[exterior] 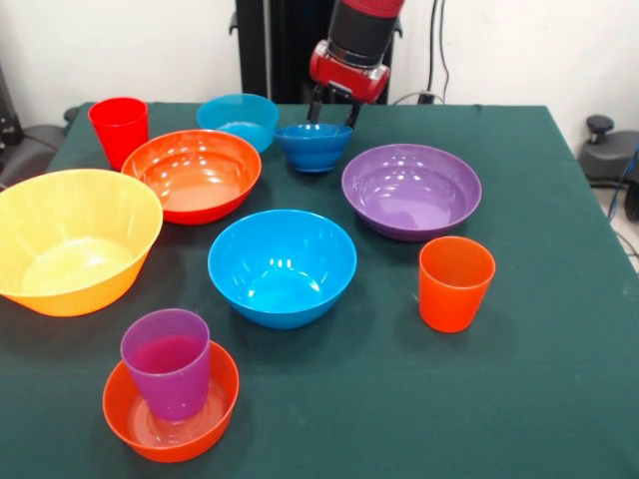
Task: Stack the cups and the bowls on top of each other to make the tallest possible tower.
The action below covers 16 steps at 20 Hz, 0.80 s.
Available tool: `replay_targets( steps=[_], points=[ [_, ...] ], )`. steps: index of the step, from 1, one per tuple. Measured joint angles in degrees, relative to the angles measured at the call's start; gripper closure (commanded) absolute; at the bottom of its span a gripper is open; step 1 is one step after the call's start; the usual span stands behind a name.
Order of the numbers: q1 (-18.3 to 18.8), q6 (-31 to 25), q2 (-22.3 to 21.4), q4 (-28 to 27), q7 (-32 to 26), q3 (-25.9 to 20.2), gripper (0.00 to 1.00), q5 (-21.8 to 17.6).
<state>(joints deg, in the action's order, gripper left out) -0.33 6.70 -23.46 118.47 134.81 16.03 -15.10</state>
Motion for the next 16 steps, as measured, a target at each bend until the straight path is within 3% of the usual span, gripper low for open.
replay_targets(
  steps=[16],
  points=[
    [1.8,-4.3,-3.3,-1.3,0.0,-1.6,0.00,-2.3]
  ],
)
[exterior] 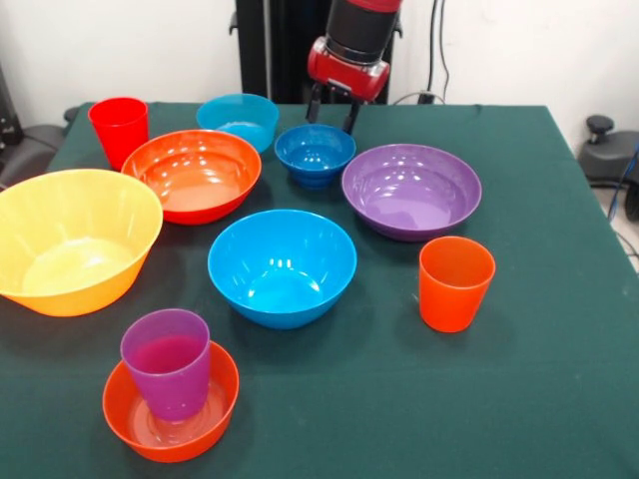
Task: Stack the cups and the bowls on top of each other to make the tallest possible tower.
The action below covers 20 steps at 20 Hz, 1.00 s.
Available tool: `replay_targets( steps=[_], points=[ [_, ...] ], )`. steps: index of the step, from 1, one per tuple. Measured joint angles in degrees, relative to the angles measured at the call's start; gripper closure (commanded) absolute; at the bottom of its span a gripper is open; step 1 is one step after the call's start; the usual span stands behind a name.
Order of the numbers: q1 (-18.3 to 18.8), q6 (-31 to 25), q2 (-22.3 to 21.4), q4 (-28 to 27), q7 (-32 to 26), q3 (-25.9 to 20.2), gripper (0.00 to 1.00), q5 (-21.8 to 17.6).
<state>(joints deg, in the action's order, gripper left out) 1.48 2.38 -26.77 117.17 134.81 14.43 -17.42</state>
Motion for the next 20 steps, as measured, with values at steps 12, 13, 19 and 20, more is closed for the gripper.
replay_targets(
  steps=[12,13,19,20],
  points=[
    [2.6,-2.9,-2.2,-1.5,0.0,-3.1,0.00,-2.0],
    [2.7,-3.1,-2.4,-1.5,0.0,-3.4,0.00,-2.1],
    [3.5,-4.2,-2.5,-2.0,0.0,-4.5,0.00,-2.8],
    [3.5,-4.4,-2.6,-2.1,0.0,-4.6,0.00,-2.9]
  ],
)
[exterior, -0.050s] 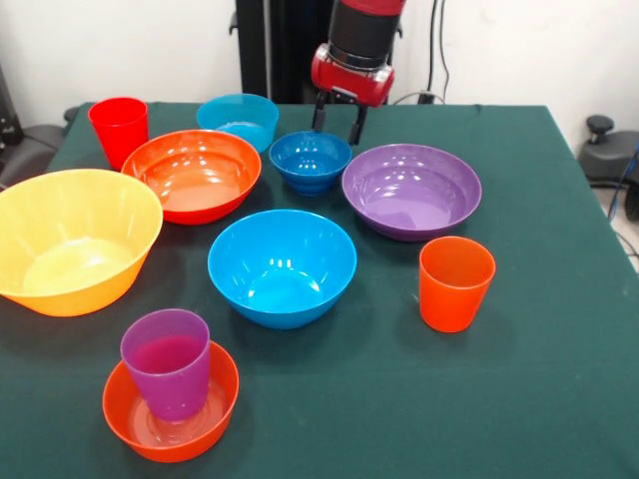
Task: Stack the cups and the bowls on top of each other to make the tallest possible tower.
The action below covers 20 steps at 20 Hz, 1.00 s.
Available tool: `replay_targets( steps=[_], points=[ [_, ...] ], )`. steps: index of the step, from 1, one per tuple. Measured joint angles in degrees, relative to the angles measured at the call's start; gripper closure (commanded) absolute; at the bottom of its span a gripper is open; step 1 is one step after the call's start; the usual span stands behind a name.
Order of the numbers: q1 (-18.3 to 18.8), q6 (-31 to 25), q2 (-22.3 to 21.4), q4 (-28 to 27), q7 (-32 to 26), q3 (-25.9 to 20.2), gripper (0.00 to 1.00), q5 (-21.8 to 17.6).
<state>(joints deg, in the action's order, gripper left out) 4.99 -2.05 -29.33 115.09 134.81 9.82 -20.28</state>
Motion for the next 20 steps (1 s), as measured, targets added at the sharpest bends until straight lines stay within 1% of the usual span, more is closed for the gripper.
replay_targets(
  steps=[8,13,17,20],
  points=[
    [0.0,-2.5,-0.6,-1.0,0.0,-0.6,0.00,0.0],
    [-0.2,-2.8,-0.8,-2.0,0.0,-0.7,0.00,-0.3],
    [-0.6,-2.8,-0.8,-2.7,0.0,-0.7,0.00,-0.9],
    [-1.7,-2.9,-0.8,-3.8,0.0,-0.6,0.00,-1.8]
  ],
)
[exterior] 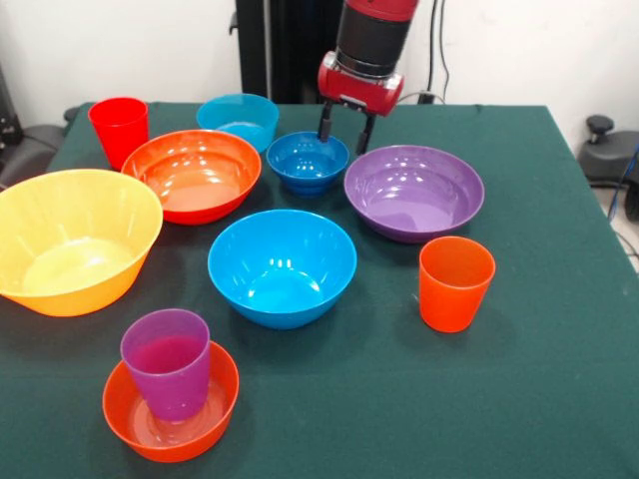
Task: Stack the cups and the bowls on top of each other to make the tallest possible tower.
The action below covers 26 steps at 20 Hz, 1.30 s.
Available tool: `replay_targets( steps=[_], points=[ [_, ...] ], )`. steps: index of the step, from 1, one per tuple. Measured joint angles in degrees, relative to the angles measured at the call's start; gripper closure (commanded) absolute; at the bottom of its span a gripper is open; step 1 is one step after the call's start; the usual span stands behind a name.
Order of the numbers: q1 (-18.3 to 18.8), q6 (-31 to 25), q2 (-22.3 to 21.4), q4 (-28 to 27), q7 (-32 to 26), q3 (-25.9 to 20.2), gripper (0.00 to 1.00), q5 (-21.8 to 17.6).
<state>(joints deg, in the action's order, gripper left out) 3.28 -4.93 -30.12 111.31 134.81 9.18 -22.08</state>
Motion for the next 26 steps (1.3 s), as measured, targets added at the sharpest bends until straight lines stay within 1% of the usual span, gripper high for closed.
replay_targets(
  steps=[15,26],
  points=[
    [-0.4,-1.0,0.4,-2.3,0.0,0.1,0.00,-2.1],
    [-2.8,-1.0,2.5,-3.2,0.0,1.1,0.00,-2.1]
  ],
)
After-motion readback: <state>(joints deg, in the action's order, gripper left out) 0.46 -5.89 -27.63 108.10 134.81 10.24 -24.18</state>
